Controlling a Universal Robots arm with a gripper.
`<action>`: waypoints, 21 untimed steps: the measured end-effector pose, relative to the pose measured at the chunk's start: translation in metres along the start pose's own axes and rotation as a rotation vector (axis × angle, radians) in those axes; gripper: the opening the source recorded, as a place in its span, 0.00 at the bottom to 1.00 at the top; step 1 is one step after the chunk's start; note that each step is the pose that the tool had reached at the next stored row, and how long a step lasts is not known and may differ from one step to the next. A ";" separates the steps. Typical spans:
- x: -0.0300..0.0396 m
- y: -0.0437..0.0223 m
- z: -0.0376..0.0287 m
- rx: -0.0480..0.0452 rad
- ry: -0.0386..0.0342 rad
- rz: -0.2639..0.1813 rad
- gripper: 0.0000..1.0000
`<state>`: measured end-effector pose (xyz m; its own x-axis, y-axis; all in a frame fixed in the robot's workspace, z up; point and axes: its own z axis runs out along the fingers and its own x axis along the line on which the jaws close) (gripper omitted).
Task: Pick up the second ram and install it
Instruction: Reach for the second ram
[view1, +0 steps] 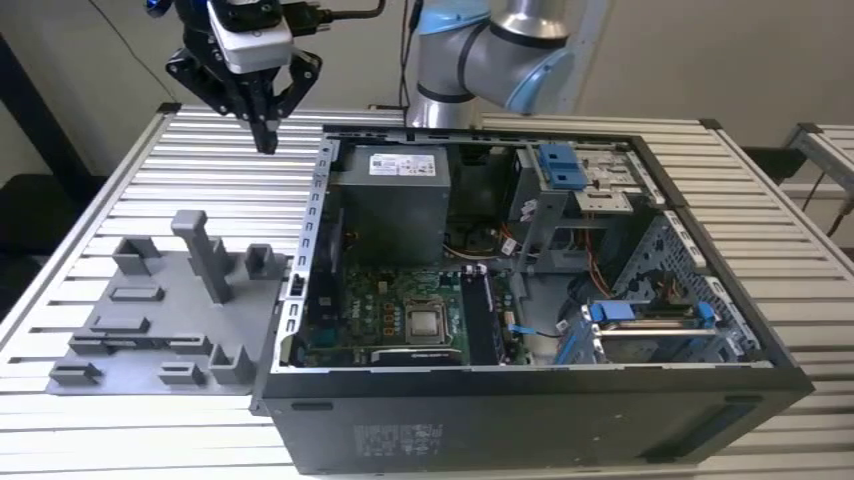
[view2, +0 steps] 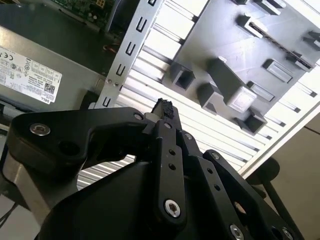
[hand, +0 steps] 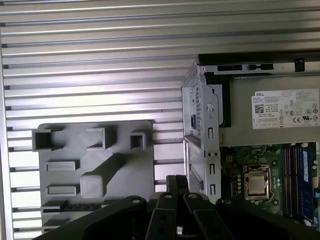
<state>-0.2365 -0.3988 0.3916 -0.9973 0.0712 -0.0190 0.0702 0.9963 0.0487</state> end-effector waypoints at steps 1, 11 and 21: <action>0.0019 -0.0002 0.0000 0.0000 0.0000 0.000 0.11; 0.0160 -0.0011 -0.0002 0.0000 0.0000 0.000 0.11; 0.0343 -0.0024 -0.0006 0.0000 0.0000 0.000 0.11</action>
<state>-0.2708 -0.3988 0.3914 -0.9973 0.0712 -0.0190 0.0702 0.9963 0.0487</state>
